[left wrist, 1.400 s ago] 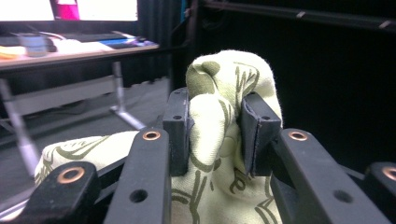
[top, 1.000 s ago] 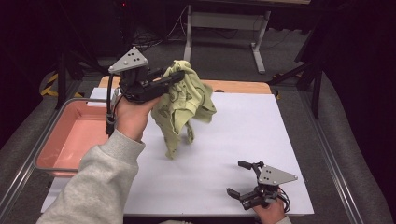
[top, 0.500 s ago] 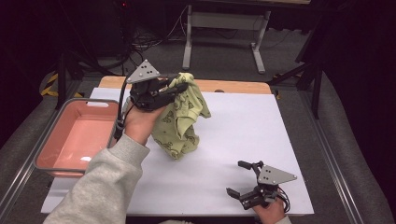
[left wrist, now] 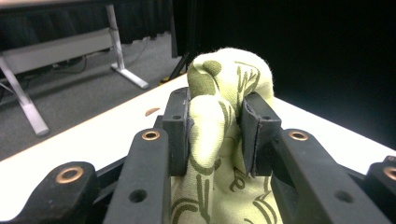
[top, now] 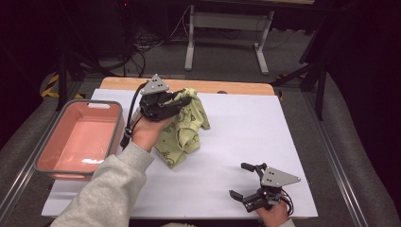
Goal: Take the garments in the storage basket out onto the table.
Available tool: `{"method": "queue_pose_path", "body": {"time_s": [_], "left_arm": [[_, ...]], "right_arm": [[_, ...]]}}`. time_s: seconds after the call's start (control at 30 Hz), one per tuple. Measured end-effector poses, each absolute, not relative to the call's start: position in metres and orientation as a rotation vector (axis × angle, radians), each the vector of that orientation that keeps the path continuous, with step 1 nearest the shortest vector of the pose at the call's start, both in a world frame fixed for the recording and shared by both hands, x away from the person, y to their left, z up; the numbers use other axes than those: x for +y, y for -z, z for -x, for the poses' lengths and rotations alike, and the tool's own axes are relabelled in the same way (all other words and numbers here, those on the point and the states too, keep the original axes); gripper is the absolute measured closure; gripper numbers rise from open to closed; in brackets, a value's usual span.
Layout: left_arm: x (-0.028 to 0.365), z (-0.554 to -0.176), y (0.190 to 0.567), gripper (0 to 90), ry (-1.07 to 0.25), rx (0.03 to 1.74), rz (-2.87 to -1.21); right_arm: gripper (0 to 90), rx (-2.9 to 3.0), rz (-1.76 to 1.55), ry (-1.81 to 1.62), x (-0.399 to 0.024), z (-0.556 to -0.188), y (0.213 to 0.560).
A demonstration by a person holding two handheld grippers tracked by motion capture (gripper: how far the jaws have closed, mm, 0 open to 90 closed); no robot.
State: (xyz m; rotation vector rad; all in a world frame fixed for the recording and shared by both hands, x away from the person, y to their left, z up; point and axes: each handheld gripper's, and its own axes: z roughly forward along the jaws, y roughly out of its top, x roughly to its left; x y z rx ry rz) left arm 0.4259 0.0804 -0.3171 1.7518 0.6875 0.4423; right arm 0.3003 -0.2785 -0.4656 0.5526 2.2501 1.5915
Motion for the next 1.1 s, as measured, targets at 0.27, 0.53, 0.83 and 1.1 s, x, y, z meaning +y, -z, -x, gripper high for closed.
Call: {"method": "queue_pose_path", "body": {"time_s": [0.27,0.53,0.83,1.1], "left_arm": [[0.076,-0.431,0.336,66.8,-0.438,0.692,-1.782],[0.072,-0.435,0.353,66.0,-0.435,0.693,-1.817],[0.071,-0.438,0.366,64.6,-0.437,0.694,-1.864],[0.07,-0.443,0.38,60.9,-0.397,0.724,-1.923]], "right_arm": [[0.8,2.251,-0.552,-1.592,-0.279,-0.3,0.465],[0.7,2.251,-0.551,-1.59,-0.279,-0.3,0.465],[0.7,2.251,-0.549,-1.589,-0.279,-0.3,0.465],[0.7,2.245,-0.55,-1.597,-0.28,-0.301,0.465]]}}
